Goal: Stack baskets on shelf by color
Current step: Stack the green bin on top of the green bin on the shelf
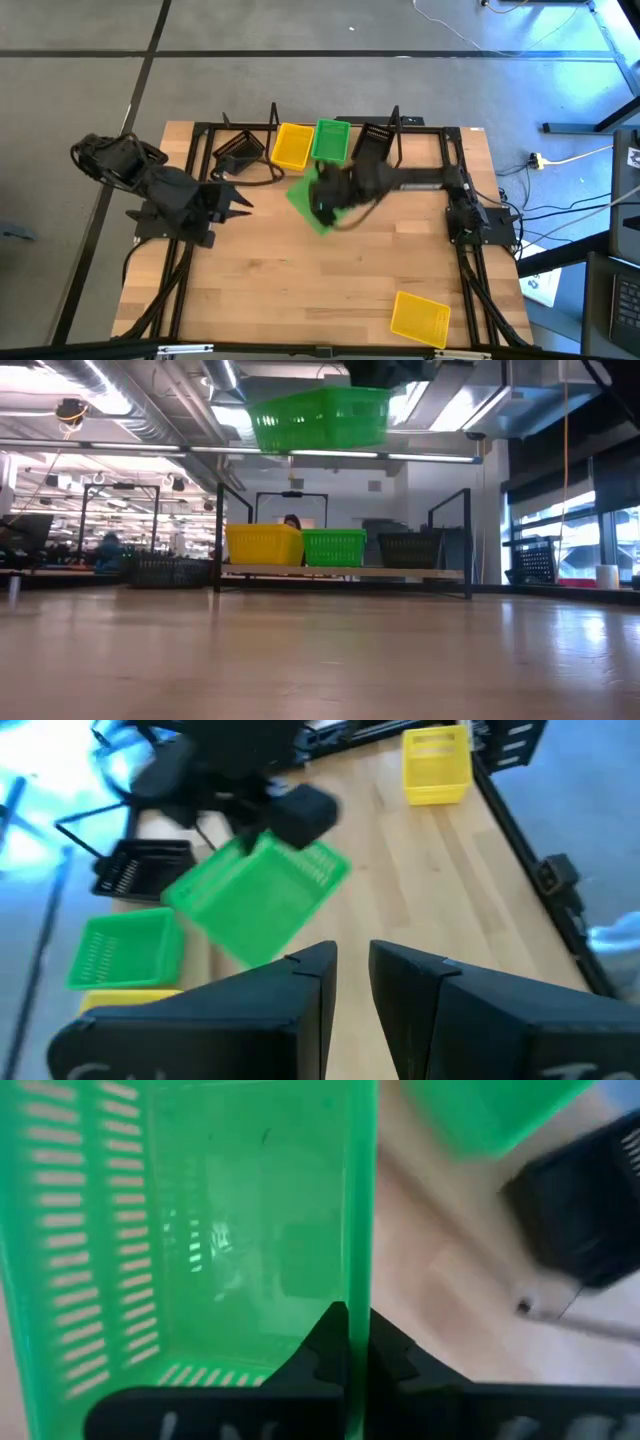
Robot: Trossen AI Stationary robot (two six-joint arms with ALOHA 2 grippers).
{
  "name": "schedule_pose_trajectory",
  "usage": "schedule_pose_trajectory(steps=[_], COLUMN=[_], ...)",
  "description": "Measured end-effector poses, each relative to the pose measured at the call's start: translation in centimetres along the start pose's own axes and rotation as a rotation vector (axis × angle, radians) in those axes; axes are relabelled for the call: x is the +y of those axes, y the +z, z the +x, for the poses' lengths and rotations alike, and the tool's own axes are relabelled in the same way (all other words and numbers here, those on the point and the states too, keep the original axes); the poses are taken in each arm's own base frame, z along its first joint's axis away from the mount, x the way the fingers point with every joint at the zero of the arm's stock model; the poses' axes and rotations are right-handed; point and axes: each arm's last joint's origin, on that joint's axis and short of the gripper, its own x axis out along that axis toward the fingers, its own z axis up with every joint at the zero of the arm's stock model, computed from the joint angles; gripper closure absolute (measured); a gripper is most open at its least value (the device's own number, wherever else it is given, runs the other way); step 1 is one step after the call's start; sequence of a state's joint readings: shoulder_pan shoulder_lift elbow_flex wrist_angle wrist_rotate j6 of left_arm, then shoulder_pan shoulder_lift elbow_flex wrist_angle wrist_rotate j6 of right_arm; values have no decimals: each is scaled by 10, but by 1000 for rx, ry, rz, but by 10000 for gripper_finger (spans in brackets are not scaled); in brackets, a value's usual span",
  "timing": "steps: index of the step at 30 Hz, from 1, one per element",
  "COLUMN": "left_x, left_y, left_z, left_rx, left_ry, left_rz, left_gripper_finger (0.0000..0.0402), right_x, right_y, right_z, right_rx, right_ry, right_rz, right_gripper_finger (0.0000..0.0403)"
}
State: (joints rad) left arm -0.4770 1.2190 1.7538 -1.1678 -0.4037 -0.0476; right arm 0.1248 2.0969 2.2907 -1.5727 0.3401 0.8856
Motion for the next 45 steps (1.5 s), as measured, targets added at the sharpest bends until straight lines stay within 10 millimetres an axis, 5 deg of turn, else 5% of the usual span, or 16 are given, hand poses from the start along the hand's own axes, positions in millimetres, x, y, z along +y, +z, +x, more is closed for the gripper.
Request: schedule_pose_trajectory(steps=[10,21,30,45], left_x=[15,52,69,77], left_y=[0,-2,-6,-14], left_z=[0,2,4,-15], left_rx=[13,131,225,209], left_ry=[315,741,802,705], left_rz=[113,133,204,213], left_gripper_finger=[347,347,347,347], right_x=[-88,-146,-160,-165], right_y=[70,110,119,112], right_z=[2,23,38,128], right_rx=[-60,-5,8,53], right_ry=[-46,52,66,18], right_rz=[339,647,892,907], right_gripper_finger=[402,402,402,402])
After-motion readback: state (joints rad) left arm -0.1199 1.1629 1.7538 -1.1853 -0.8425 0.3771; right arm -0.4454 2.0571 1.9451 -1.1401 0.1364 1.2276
